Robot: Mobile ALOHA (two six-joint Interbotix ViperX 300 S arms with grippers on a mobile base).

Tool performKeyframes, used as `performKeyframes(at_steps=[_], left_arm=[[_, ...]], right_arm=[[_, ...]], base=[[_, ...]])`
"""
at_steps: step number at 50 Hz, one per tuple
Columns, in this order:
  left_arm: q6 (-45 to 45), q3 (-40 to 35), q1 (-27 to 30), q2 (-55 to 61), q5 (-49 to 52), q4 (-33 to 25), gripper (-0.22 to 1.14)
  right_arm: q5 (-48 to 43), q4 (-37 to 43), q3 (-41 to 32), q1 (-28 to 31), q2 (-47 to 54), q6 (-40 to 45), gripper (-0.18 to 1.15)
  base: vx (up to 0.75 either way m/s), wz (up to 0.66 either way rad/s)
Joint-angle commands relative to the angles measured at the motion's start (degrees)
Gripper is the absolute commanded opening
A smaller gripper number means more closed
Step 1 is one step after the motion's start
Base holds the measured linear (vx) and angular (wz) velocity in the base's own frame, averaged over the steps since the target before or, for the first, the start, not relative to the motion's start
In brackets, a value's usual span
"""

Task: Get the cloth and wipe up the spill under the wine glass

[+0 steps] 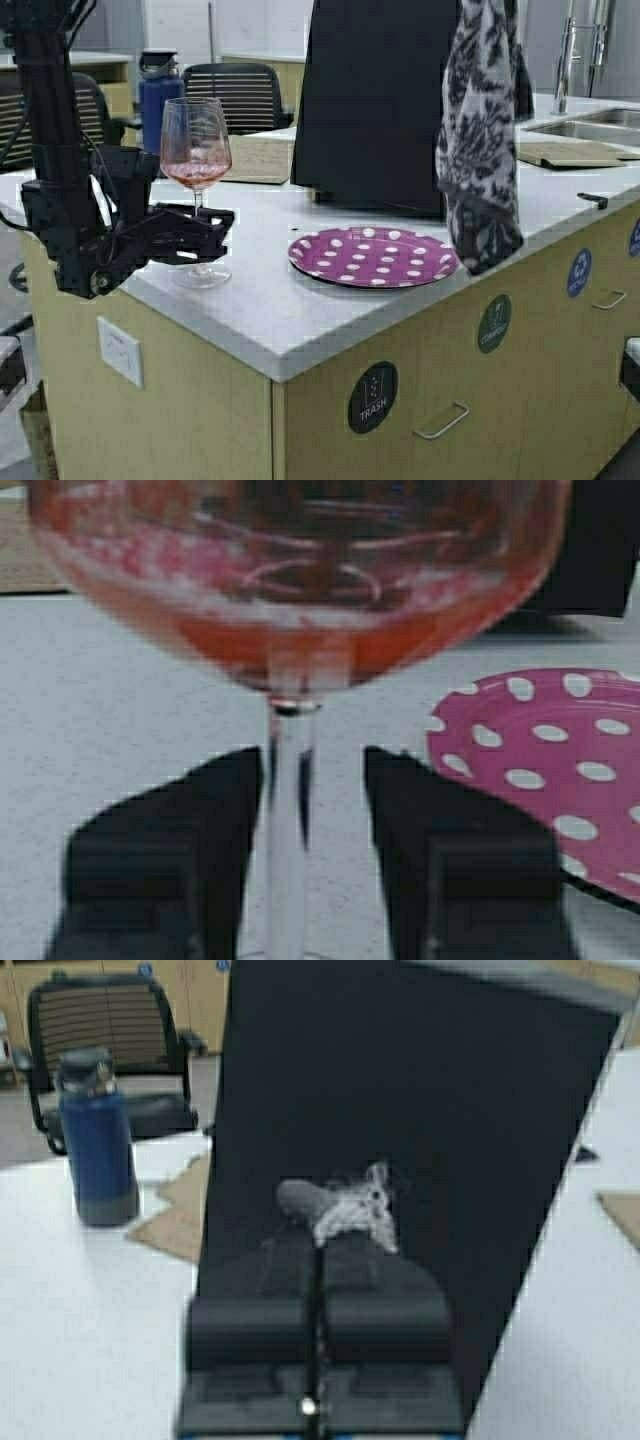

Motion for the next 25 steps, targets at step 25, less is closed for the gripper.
performKeyframes(at_steps=[25], left_arm=[[-1.58,15.21,-0.09,-28.30,2.29,0.09,0.13]], right_arm=[[-0.88,-0.09,-23.73,8.70,15.38,5.71,0.06]], base=[[0.00,0.00]])
